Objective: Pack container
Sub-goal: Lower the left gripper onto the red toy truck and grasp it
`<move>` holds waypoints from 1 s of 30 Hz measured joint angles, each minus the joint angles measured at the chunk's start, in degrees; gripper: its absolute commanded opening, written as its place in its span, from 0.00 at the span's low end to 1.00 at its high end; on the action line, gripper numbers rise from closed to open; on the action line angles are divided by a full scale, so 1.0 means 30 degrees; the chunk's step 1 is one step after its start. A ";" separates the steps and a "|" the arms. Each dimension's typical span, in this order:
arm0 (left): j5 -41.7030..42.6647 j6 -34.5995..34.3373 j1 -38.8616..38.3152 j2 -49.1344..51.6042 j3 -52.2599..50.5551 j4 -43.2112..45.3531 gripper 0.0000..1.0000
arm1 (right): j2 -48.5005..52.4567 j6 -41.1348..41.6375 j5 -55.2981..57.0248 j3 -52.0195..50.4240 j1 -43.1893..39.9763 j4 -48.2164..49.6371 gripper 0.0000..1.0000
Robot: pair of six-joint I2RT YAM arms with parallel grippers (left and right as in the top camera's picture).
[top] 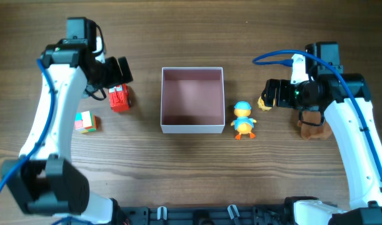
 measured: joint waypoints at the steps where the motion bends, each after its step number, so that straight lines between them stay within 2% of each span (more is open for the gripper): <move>1: 0.0000 0.0000 0.0000 0.0423 0.0000 -0.0248 1.00 | 0.0000 0.0000 0.0058 0.0000 0.0000 0.0007 1.00; 11: -0.0058 0.0000 0.0000 0.4277 0.0000 -0.0656 1.00 | 0.0000 0.0000 0.0554 0.0000 0.0000 -0.0124 1.00; 19: -0.0991 0.0000 0.0000 0.5617 0.0000 0.0204 1.00 | 0.0000 0.0000 0.0648 0.0000 0.0000 -0.0153 1.00; 23: -0.1071 -0.0007 0.0000 0.5617 0.0000 0.0787 0.90 | 0.0000 0.0000 0.0780 0.0000 0.0000 -0.0240 1.00; 30: -0.1129 0.0146 0.0000 0.5617 0.0000 0.0933 0.88 | 0.0000 0.0000 0.0874 0.0000 0.0000 -0.0277 1.00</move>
